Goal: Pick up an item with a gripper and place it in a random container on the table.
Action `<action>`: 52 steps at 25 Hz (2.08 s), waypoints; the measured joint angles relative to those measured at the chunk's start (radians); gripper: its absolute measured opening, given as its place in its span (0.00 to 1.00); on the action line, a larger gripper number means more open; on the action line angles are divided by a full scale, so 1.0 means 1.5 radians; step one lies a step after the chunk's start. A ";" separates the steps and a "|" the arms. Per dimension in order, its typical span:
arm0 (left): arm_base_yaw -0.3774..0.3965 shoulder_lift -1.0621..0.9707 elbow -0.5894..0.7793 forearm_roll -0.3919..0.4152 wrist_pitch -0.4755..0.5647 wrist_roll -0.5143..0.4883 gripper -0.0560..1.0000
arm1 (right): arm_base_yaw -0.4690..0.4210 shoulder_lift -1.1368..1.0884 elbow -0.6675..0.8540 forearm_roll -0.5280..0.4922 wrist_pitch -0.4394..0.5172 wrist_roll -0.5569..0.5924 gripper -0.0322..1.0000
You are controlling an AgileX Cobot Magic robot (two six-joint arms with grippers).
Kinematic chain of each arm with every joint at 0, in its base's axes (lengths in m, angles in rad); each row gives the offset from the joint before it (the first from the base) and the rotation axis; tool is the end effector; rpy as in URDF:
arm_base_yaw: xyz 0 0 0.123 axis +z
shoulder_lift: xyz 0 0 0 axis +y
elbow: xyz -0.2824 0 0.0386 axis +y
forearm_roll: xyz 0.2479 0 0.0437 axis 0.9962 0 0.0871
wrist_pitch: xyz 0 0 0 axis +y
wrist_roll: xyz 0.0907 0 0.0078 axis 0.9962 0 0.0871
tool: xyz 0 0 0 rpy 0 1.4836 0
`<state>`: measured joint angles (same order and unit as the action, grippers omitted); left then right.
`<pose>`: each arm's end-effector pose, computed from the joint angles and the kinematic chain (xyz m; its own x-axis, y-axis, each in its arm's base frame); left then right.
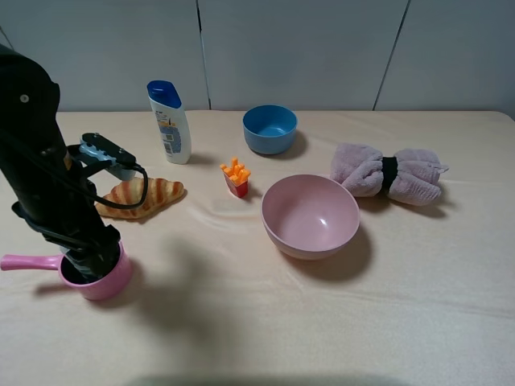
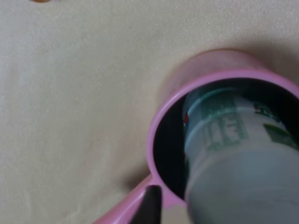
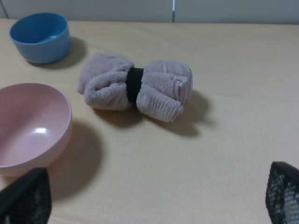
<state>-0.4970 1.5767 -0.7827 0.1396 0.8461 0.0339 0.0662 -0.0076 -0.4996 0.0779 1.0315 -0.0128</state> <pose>0.2218 -0.1095 0.1685 -0.8120 0.5835 -0.0094 0.5794 0.8081 0.1062 -0.0053 0.0057 0.2796 -0.4245 -0.0009 -0.9054 -0.1149 0.9920 0.0529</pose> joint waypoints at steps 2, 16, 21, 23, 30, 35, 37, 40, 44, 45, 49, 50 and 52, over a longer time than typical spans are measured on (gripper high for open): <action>0.000 0.000 0.000 0.000 0.000 0.000 0.86 | 0.000 0.000 0.000 0.000 0.000 0.000 0.70; 0.000 -0.088 -0.002 -0.029 0.002 -0.001 0.88 | 0.000 0.000 0.000 0.001 0.000 0.000 0.70; 0.000 -0.161 -0.002 -0.040 0.023 -0.001 0.88 | 0.000 0.000 0.000 0.001 0.000 0.000 0.70; 0.000 -0.191 -0.005 -0.044 0.032 -0.001 0.88 | 0.000 0.000 0.000 0.001 0.000 0.000 0.70; 0.000 -0.265 -0.036 -0.046 0.075 -0.013 0.88 | 0.000 0.000 0.000 0.001 0.000 0.000 0.70; 0.000 -0.295 -0.065 -0.051 0.091 -0.029 0.88 | 0.000 0.000 0.000 0.001 0.000 0.000 0.70; 0.000 -0.314 -0.066 -0.056 0.091 -0.029 0.88 | 0.000 0.000 0.000 0.001 0.000 0.000 0.70; 0.000 -0.355 -0.066 -0.069 0.093 -0.030 0.90 | 0.000 0.000 0.000 0.001 0.000 0.000 0.70; 0.000 -0.419 -0.066 -0.093 0.093 -0.031 0.92 | 0.000 0.000 0.000 0.001 0.000 0.000 0.70; 0.000 -0.436 -0.066 -0.098 0.094 -0.031 0.92 | 0.000 0.000 0.000 0.001 0.000 0.000 0.70; 0.000 -0.498 -0.066 -0.102 0.109 -0.031 0.92 | 0.000 0.000 0.000 0.001 0.000 0.000 0.70; 0.000 -0.511 -0.066 -0.102 0.114 -0.031 0.92 | 0.000 0.000 0.000 0.001 0.000 0.000 0.70; 0.000 -0.539 -0.066 -0.102 0.127 -0.031 0.92 | 0.000 0.000 0.000 0.001 0.000 0.000 0.70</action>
<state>-0.4970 0.7685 -0.8813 -0.0128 1.0360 -0.0128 0.0662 -0.0076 -0.4996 0.0787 1.0315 -0.0128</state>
